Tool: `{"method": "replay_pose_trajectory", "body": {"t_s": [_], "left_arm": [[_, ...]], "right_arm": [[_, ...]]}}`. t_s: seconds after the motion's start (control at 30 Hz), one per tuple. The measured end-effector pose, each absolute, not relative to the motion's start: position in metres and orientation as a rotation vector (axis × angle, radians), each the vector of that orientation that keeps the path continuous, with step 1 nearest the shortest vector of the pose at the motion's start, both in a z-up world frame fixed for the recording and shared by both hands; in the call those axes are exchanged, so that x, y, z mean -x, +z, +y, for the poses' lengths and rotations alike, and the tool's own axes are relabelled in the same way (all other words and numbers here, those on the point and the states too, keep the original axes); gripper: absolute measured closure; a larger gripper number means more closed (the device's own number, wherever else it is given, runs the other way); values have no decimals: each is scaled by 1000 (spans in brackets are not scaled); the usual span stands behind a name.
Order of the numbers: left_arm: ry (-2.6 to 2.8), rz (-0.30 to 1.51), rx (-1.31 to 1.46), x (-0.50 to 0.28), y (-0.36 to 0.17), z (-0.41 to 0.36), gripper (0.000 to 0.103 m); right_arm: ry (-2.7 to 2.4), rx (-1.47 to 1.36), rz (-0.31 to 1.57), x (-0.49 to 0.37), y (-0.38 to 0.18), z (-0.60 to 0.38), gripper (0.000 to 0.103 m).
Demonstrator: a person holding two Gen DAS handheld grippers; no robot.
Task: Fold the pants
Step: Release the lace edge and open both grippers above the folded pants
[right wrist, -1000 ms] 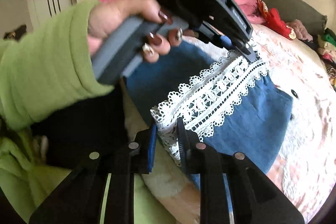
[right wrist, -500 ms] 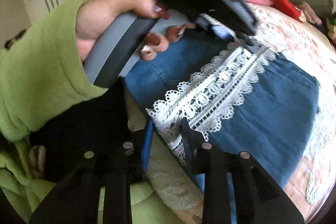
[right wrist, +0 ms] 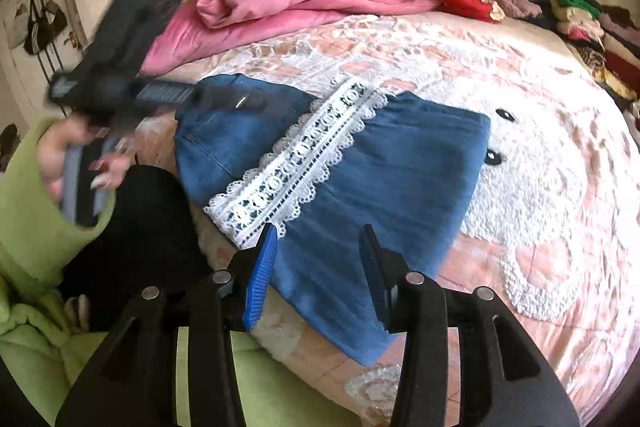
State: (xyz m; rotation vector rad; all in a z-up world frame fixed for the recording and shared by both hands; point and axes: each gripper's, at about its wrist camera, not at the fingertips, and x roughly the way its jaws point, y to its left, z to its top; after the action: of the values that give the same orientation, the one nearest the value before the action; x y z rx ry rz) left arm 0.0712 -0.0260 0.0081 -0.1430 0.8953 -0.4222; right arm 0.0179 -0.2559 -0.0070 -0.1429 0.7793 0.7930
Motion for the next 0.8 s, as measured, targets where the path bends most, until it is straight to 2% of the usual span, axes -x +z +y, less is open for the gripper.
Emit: {"method": "replay_pose_trajectory", "body": {"t_s": [0.27, 0.53, 0.6, 0.63, 0.7, 0.8], "left_arm": [[-412, 1021, -86, -39, -33, -66, 75], [-392, 1030, -127, -37, -38, -70, 74], [-387, 1013, -108, -35, -32, -66, 67], [-386, 1005, -101, -32, -29, -66, 63], [-383, 984, -88, -30, -23, -65, 63], [-380, 965, -80, -28, -17, -66, 61]], "right_arm": [[672, 191, 959, -19, -54, -264, 62], [675, 126, 959, -15, -59, -278, 62], [684, 110, 948, -13, -54, -281, 61], [688, 102, 937, -11, -51, -282, 55], [678, 84, 906, -7, -42, -290, 51], [663, 54, 878, -8, -32, -299, 51]]}}
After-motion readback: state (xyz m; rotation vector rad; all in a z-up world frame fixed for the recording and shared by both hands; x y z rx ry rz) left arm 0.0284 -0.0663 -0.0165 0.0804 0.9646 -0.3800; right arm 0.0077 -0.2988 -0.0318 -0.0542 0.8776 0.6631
